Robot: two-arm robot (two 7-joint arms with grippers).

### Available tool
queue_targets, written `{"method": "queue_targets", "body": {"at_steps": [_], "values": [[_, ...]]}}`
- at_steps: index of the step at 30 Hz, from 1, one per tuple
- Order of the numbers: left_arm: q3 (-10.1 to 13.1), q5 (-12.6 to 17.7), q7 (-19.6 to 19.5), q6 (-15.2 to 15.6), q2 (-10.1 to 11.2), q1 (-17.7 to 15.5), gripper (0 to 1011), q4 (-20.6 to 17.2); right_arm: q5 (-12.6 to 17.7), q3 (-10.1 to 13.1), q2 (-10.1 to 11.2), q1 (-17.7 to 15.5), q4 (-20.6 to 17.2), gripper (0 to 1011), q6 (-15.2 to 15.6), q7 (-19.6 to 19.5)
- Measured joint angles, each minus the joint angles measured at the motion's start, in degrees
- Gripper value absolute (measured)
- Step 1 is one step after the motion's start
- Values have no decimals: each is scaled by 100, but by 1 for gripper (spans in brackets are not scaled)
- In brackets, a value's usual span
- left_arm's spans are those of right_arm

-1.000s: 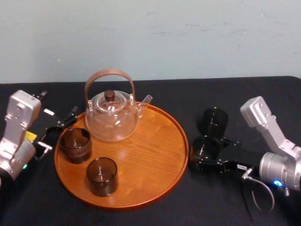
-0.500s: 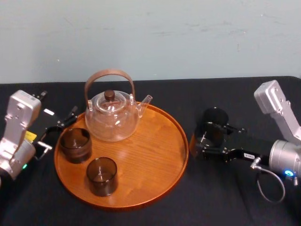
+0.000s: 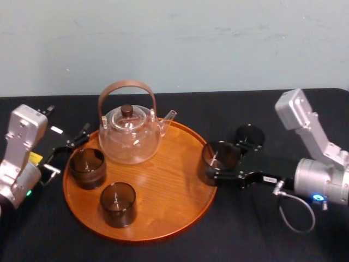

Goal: Pick up the glass from the table and place it on the tray.

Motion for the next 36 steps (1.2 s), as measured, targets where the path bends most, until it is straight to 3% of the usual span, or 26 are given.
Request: {"method": "queue_targets", "body": {"at_steps": [10,23,36], "values": [[0,0,0,0,0,0,1001,0,-82,-437,-242,300,228,904,-34,96],[0,0,0,0,0,0,1001,0,-136,-840,-450,476,446,904,-109,224],[0,0,0,0,0,0,1001,0,-242,-1083,-658,616,814,904,-175,273]]}}
